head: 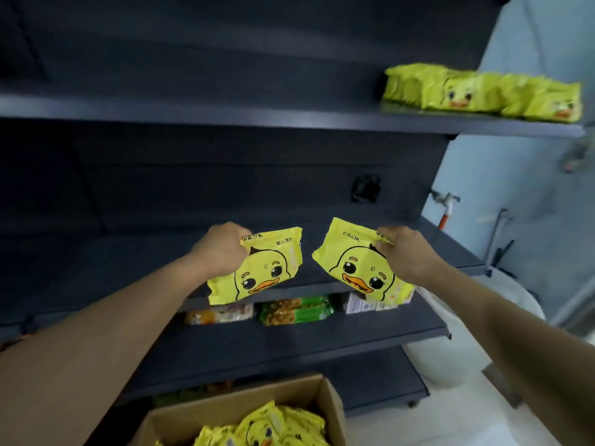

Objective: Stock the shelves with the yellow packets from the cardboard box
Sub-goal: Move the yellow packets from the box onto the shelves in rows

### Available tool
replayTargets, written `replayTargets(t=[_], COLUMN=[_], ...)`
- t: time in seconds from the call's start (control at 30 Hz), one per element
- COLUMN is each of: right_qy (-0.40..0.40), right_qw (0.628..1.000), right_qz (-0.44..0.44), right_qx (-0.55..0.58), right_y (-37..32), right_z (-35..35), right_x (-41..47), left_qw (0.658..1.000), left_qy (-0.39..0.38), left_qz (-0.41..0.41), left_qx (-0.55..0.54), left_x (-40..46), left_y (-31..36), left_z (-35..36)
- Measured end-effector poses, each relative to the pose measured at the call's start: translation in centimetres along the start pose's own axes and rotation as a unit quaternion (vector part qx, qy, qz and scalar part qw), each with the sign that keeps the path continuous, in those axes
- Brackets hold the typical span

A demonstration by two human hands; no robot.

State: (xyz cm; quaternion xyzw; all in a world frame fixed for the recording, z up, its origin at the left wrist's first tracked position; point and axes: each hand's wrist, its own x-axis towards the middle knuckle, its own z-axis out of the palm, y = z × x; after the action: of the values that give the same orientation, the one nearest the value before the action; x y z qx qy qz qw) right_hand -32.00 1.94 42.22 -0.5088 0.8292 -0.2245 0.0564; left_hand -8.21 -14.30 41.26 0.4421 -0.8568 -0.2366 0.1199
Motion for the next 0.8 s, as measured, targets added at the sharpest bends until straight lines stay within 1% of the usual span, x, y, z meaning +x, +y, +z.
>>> replayTargets(t=[0.17, 0.33, 0.43, 0.63, 0.8], right_qy=[0.064, 0.122, 0.144, 0.178, 0.191], right_qw=[0.997, 0.990, 0.986, 0.983, 0.977], right_qz=[0.005, 0.017, 0.012, -0.008, -0.022], right_qx=[-0.043, -0.069, -0.080, -0.054, -0.093], right_y=[0.3, 1.5, 2.3, 5.6, 8.6], right_z=[-6.1, -11.3, -14.4, -19.9, -24.7], right_x=[0.0, 1.2, 2.4, 6.9, 11.5], left_qw=[0.999, 0.995, 0.993, 0.989, 0.986], left_qy=[-0.003, 0.019, 0.030, 0.053, 0.084], left_qz=[0.054, 0.093, 0.114, 0.137, 0.137], left_qx=[-0.001, -0.018, -0.026, -0.011, -0.035], left_x=[1.3, 2.6, 3.6, 6.3, 9.4], left_y=[5.8, 11.0, 13.9, 19.9, 25.4], left_z=[-3.0, -5.2, -6.5, -9.1, -10.5])
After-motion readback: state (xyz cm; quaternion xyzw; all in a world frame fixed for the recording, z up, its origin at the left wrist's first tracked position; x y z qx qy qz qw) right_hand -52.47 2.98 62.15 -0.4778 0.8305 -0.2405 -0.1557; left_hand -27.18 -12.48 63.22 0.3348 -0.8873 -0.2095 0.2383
